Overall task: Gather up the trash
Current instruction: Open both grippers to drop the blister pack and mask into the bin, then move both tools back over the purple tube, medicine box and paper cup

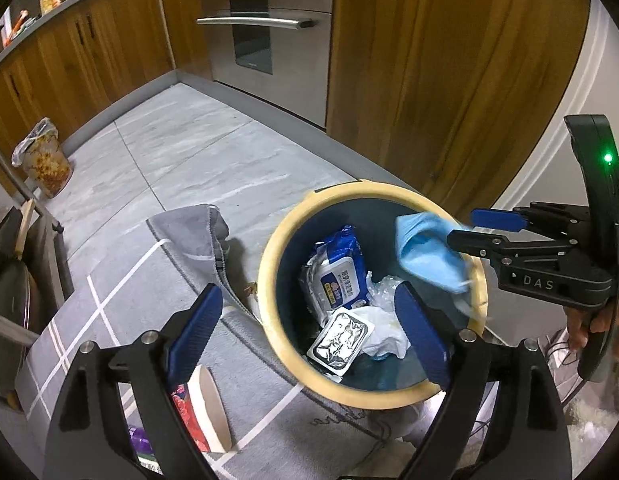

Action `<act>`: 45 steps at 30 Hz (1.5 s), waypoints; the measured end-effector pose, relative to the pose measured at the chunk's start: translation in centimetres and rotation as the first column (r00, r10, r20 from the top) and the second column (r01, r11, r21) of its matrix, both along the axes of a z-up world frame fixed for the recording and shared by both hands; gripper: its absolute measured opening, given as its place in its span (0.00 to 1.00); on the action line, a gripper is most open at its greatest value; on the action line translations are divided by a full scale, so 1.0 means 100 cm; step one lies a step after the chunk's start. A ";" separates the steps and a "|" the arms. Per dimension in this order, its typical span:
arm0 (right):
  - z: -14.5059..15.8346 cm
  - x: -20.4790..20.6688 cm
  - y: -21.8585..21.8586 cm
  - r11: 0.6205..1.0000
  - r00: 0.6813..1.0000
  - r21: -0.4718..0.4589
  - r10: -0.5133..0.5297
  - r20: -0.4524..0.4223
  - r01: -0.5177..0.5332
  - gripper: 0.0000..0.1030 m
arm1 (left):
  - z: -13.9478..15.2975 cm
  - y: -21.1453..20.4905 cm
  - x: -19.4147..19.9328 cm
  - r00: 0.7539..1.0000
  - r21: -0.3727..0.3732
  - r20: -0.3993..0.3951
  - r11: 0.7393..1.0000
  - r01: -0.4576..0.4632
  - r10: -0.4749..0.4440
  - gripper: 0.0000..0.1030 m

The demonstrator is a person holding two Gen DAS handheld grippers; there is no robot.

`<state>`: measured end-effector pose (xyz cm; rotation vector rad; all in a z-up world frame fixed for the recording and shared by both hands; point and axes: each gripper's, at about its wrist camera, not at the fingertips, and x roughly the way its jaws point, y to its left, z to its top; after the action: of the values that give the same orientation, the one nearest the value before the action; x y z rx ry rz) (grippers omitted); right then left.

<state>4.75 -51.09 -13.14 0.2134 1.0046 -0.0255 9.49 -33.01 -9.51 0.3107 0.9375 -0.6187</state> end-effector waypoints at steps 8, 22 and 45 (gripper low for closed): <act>0.017 -0.002 0.007 1.000 0.999 -0.021 -0.003 0.031 0.004 0.80 | 0.017 0.036 -0.004 0.998 -0.049 0.012 0.997 -0.067 0.068 0.92; 0.051 -0.005 0.044 0.997 0.997 -0.074 0.029 0.078 -0.023 0.90 | 0.043 0.132 -0.010 0.967 -0.092 0.048 0.965 -0.244 0.249 0.94; 0.136 0.053 0.256 0.963 0.936 0.027 0.254 0.244 -0.269 0.92 | 0.066 0.331 -0.048 0.809 -0.126 0.096 0.813 -0.568 0.580 0.94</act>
<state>10.08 -25.44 0.43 0.1318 0.7873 0.2688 4.66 0.08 -2.88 -0.0279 0.8172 -0.0740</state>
